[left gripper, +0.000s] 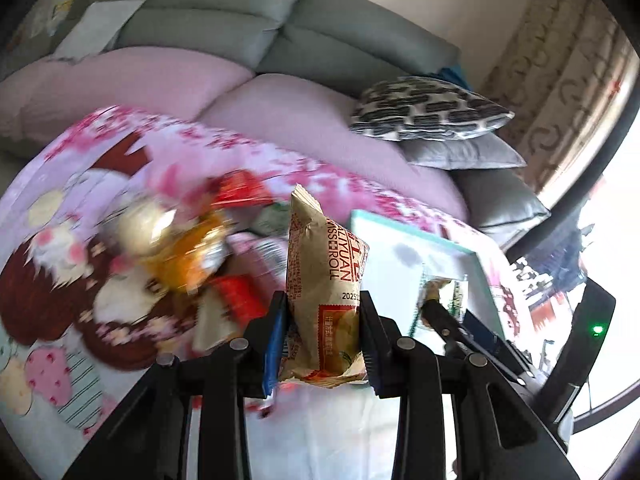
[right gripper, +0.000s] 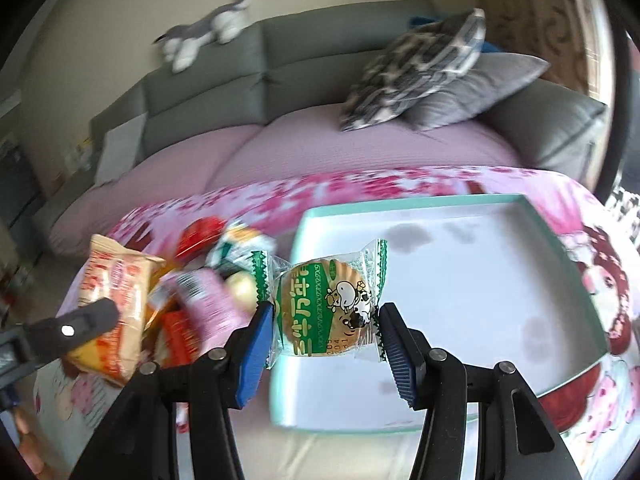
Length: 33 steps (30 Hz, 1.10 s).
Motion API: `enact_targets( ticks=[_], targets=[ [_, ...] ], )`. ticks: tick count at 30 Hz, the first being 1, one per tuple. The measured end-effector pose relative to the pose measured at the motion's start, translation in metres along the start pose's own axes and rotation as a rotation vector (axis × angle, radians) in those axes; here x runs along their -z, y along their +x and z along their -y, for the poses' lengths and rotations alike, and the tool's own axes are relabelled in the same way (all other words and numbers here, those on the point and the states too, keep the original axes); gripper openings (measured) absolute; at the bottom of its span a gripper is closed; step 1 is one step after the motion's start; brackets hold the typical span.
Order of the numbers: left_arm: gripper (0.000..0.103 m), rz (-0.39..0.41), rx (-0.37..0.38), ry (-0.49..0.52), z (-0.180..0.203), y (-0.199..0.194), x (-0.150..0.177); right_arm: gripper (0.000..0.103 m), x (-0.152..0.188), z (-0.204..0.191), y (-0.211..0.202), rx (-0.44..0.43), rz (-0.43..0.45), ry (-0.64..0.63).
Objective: Organize snacks
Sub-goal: 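Carry both packets into the white tray and open both grippers to release them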
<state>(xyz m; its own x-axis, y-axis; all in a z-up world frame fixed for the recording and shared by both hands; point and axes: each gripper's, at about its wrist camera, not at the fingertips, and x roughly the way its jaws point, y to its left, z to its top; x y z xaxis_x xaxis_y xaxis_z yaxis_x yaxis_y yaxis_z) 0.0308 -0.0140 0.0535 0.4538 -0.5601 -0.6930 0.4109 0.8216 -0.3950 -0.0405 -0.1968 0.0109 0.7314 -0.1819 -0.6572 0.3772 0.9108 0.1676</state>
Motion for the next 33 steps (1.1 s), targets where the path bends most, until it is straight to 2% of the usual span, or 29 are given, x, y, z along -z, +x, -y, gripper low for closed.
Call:
enact_targets(
  ticks=[4, 11, 17, 22, 33],
  targets=[
    [0.036, -0.006, 0.064, 0.049, 0.034, 0.02, -0.01, 0.057, -0.01, 0.026, -0.002, 0.051, 0.025, 0.057],
    [0.036, -0.053, 0.102, 0.099, 0.069, 0.079, -0.016, 0.057, -0.029, 0.064, 0.012, 0.106, 0.029, 0.139],
    [0.036, -0.07, 0.109, 0.115, 0.076, 0.115, -0.017, 0.057, -0.038, 0.092, 0.028, 0.151, 0.046, 0.182],
    [0.036, -0.041, 0.122, 0.128, 0.079, 0.133, -0.024, 0.057, -0.043, 0.113, 0.043, 0.181, 0.051, 0.225],
    [0.036, -0.083, 0.111, 0.146, 0.081, 0.173, -0.024, 0.057, -0.049, 0.127, 0.075, 0.226, 0.01, 0.23]
  ],
)
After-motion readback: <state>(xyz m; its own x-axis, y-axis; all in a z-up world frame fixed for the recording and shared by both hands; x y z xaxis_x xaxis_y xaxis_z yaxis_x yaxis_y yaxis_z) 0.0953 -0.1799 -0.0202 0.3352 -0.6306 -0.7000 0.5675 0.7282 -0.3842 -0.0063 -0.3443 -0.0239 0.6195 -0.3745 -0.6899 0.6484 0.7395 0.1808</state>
